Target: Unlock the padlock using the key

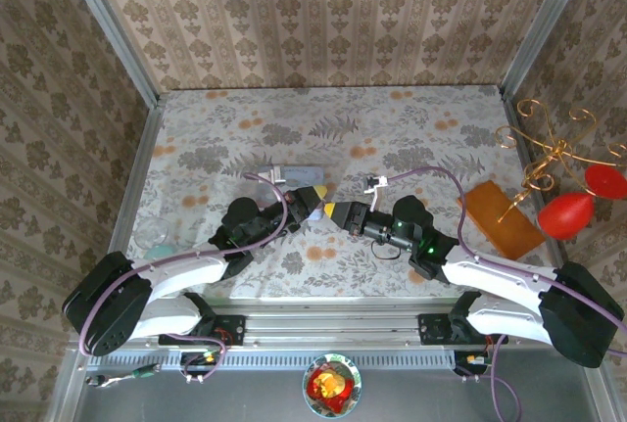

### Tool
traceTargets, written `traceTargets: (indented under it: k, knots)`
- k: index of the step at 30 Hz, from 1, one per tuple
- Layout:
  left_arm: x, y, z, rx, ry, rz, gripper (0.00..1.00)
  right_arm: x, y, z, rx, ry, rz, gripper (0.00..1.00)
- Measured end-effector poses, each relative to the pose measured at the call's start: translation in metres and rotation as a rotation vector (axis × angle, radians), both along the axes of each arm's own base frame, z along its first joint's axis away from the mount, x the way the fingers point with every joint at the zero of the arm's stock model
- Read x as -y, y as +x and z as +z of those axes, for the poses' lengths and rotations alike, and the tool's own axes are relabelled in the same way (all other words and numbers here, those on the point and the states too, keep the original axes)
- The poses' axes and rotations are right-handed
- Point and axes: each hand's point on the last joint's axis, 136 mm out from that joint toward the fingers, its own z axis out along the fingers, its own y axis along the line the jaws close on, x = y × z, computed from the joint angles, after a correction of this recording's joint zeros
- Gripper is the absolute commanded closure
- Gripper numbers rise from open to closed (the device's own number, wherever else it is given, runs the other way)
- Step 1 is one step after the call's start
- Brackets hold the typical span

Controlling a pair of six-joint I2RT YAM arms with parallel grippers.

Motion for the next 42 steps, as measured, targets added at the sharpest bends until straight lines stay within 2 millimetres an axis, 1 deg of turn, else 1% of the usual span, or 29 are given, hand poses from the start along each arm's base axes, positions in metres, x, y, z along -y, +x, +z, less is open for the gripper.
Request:
traceTargets:
  k: [3,9,16,17,19,21,23,24,26,28,30,33,35,37,40,42]
  knots:
    - [0.000,0.000,0.001,0.001,-0.002,0.000,1.00,0.000,0.000,0.001,0.001,0.001,0.000,0.79]
    - [0.000,0.000,0.002,0.001,-0.011,0.000,1.00,0.001,0.000,0.001,-0.003,0.005,-0.003,0.91]
    - [-0.002,0.001,0.001,0.001,-0.012,0.007,1.00,0.001,0.000,0.000,-0.006,0.004,-0.006,0.98]
    - [-0.003,0.001,0.001,0.000,-0.011,0.007,0.96,0.001,0.000,0.000,-0.009,0.001,-0.006,0.98]
    - [-0.003,0.001,-0.001,-0.006,-0.003,0.006,0.83,0.001,0.001,-0.001,-0.011,-0.002,-0.009,1.00]
    - [-0.010,0.005,-0.006,-0.024,0.024,0.027,0.74,0.002,0.001,-0.005,-0.020,-0.012,-0.017,1.00]
    - [-0.026,0.016,-0.016,-0.058,0.084,0.082,0.67,0.005,0.002,-0.009,-0.033,-0.031,-0.032,1.00]
    - [-0.037,0.022,-0.023,-0.076,0.126,0.123,0.63,0.007,0.003,-0.011,-0.039,-0.042,-0.042,1.00]
    - [-0.060,0.030,-0.036,-0.105,0.215,0.203,0.59,0.011,0.003,-0.015,-0.052,-0.059,-0.057,1.00]
    - [-0.078,0.030,-0.048,-0.119,0.309,0.259,0.57,0.013,0.003,-0.018,-0.059,-0.073,-0.067,1.00]
    - [-0.091,0.027,-0.057,-0.122,0.401,0.294,0.56,0.014,0.003,-0.023,-0.069,-0.091,-0.071,1.00]
    - [-0.107,0.025,-0.074,-0.143,0.546,0.327,0.55,0.015,0.003,-0.029,-0.078,-0.116,-0.070,1.00]
    - [-0.115,0.025,-0.087,-0.166,0.645,0.345,0.51,0.013,0.002,-0.034,-0.083,-0.128,-0.067,1.00]
    - [-0.123,0.024,-0.105,-0.188,0.747,0.360,0.49,0.011,0.003,-0.039,-0.093,-0.142,-0.061,1.00]
    - [-0.128,0.019,-0.134,-0.218,0.877,0.341,0.47,0.008,0.003,-0.045,-0.105,-0.156,-0.057,1.00]
    - [-0.127,0.015,-0.150,-0.225,0.950,0.317,0.43,0.007,0.003,-0.046,-0.107,-0.159,-0.054,1.00]
